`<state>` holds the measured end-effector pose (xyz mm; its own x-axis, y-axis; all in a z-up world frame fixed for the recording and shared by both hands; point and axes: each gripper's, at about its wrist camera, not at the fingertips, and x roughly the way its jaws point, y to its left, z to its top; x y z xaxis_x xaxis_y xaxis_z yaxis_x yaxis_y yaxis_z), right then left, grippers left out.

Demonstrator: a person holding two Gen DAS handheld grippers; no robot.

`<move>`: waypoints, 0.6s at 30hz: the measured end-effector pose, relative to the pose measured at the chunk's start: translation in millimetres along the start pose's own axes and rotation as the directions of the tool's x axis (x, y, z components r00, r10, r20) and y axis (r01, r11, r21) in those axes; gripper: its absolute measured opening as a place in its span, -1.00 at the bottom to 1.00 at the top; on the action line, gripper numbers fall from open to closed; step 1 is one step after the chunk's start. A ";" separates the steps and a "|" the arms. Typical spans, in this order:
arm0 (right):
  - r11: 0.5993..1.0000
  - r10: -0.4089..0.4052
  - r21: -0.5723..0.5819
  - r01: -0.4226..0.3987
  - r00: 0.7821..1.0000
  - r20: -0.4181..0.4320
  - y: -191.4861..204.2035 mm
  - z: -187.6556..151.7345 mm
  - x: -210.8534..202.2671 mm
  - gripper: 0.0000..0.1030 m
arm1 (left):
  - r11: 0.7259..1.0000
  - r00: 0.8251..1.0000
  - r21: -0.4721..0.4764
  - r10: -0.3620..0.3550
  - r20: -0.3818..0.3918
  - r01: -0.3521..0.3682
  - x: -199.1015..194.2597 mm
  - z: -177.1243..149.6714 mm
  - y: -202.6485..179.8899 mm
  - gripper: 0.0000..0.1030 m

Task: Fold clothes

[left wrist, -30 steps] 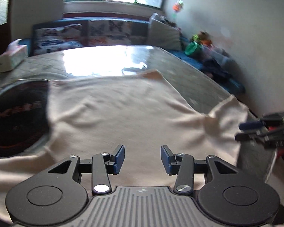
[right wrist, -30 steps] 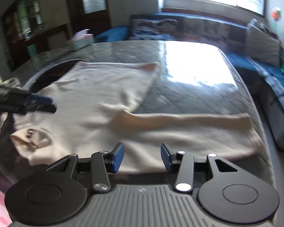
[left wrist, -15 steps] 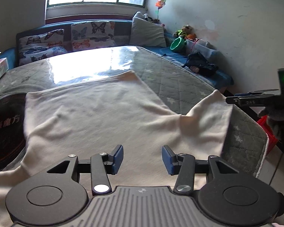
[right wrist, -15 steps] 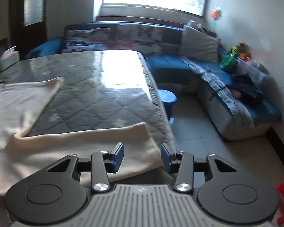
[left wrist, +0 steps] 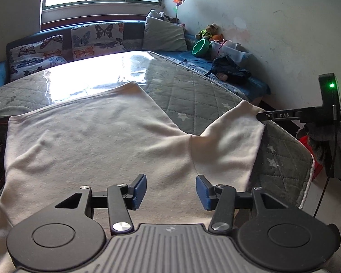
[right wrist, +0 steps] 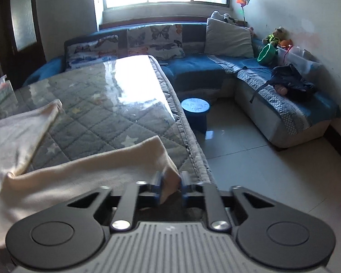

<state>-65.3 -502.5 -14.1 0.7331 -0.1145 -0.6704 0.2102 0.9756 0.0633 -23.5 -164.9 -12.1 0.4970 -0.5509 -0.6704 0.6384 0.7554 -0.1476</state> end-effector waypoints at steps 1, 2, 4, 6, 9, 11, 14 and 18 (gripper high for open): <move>1.000 0.009 0.017 -0.009 1.000 0.010 -1.4 -0.2 -2.0 -0.82 | 1.000 1.000 0.001 0.001 -0.001 -0.001 0.8 0.0 -0.8 0.02; 0.999 0.015 0.029 -0.016 1.000 0.020 -2.5 -0.3 -4.2 -0.82 | 1.000 1.000 0.001 0.002 -0.002 -0.002 1.7 0.0 -1.7 0.03; 0.998 0.027 0.052 -0.030 0.998 0.050 -5.3 0.9 -14.3 -0.84 | 1.000 1.000 0.005 0.000 -0.006 0.000 3.9 0.4 -3.6 0.03; 0.997 0.040 0.063 -0.045 0.996 0.079 -7.7 5.3 -26.5 -0.84 | 1.000 1.000 0.012 -0.006 -0.008 0.006 6.2 1.0 -6.2 0.03; 0.996 0.073 0.043 -0.078 0.991 0.112 -1.8 16.6 -43.8 -0.84 | 0.999 1.000 0.026 -0.019 -0.007 0.019 8.8 1.3 -11.4 0.03; 0.995 0.098 0.023 -0.102 0.986 0.132 3.6 24.9 -55.2 -0.84 | 0.999 1.000 0.026 -0.027 -0.008 0.027 9.5 0.8 -13.1 0.03; 0.990 0.137 -0.012 -0.137 0.978 0.156 15.1 36.7 -70.8 -0.84 | 0.999 0.999 0.023 -0.032 -0.005 0.032 6.5 -0.9 -12.5 0.04; 0.973 0.225 -0.087 -0.213 0.958 0.180 45.7 52.9 -92.0 -0.84 | 1.000 1.000 -0.003 -0.022 0.018 0.022 -5.2 -1.0 -2.7 0.08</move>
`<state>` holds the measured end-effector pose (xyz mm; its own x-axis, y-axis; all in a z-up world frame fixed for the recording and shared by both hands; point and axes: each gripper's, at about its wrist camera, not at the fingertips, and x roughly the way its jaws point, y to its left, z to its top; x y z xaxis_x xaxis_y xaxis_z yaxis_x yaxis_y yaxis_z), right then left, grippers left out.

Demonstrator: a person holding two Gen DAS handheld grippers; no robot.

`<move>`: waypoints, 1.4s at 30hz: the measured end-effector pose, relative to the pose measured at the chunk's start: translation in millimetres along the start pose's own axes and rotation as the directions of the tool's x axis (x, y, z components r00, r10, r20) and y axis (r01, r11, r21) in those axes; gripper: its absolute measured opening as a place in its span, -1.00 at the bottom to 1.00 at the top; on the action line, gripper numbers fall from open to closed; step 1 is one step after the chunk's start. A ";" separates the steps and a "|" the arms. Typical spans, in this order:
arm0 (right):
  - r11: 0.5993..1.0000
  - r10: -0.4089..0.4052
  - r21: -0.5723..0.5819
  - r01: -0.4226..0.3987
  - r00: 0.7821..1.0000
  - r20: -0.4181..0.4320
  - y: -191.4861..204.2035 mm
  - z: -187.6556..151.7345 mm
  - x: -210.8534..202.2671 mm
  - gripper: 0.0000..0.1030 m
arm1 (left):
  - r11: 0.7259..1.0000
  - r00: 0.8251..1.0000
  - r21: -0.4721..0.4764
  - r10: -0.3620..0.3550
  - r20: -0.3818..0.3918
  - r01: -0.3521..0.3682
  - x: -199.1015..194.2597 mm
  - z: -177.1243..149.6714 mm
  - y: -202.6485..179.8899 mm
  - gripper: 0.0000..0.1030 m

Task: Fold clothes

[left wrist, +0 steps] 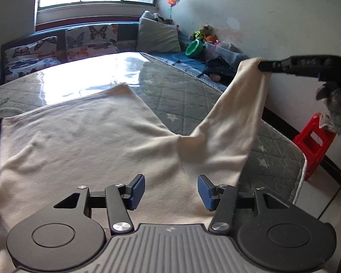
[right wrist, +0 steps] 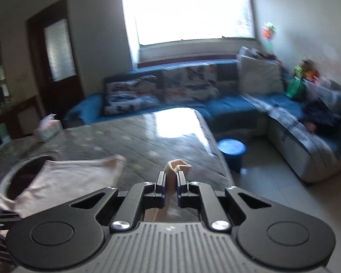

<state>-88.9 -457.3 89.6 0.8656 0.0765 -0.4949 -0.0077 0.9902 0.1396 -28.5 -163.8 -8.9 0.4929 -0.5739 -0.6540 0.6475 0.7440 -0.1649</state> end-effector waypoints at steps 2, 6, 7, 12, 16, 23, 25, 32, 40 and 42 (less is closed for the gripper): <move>0.999 0.041 -0.035 -0.041 0.999 0.009 17.4 8.6 -1.8 -0.84 | 1.000 1.000 -0.018 0.016 0.018 -0.016 -8.5 -0.2 8.4 0.08; 0.981 0.149 -0.125 -0.147 0.989 0.005 64.7 23.6 4.6 -0.84 | 0.996 0.997 -0.073 0.062 0.050 -0.058 -26.9 -5.5 31.8 0.09; 0.975 0.169 -0.143 -0.167 0.986 -0.001 75.4 25.0 7.8 -0.85 | 0.994 0.996 -0.088 0.075 0.056 -0.070 -31.3 -7.5 37.9 0.10; 0.934 0.275 -0.221 -0.280 0.960 -0.056 131.9 26.9 29.8 -0.85 | 0.980 0.988 -0.158 0.131 0.082 -0.117 -56.0 -20.8 66.1 0.13; 0.893 0.344 -0.260 -0.367 0.930 -0.131 175.4 13.4 49.6 -0.85 | 0.969 0.982 -0.198 0.166 0.091 -0.146 -70.3 -33.0 81.9 0.14; 0.836 0.410 -0.271 -0.477 0.871 -0.269 230.9 -21.8 79.7 -0.84 | 0.951 0.976 -0.256 0.200 0.082 -0.173 -79.5 -48.4 99.4 0.14; 0.826 0.419 -0.268 -0.496 0.858 -0.298 239.3 -29.2 87.0 -0.84 | 0.949 0.975 -0.262 0.205 0.082 -0.177 -80.6 -49.5 101.5 0.14; 0.805 0.442 -0.250 -0.539 0.824 -0.354 253.0 -44.4 103.9 -0.68 | 0.944 0.974 -0.274 0.211 0.078 -0.183 -81.2 -51.4 103.5 0.14; 0.839 0.355 -0.292 -0.460 0.868 -0.346 217.2 -42.2 93.6 -0.68 | 0.951 0.975 -0.261 0.196 0.105 -0.163 -81.8 -42.0 98.1 0.11; 0.864 0.303 -0.290 -0.411 0.885 -0.352 196.4 -44.4 93.3 -0.68 | 0.956 0.977 -0.254 0.179 0.113 -0.145 -77.0 -38.2 95.1 0.10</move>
<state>-31.9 -250.5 32.7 0.5878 0.4093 -0.6978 -0.5082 0.8579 0.0751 -27.1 -35.7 -2.5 0.6629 -0.4667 -0.5855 0.3999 0.8818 -0.2501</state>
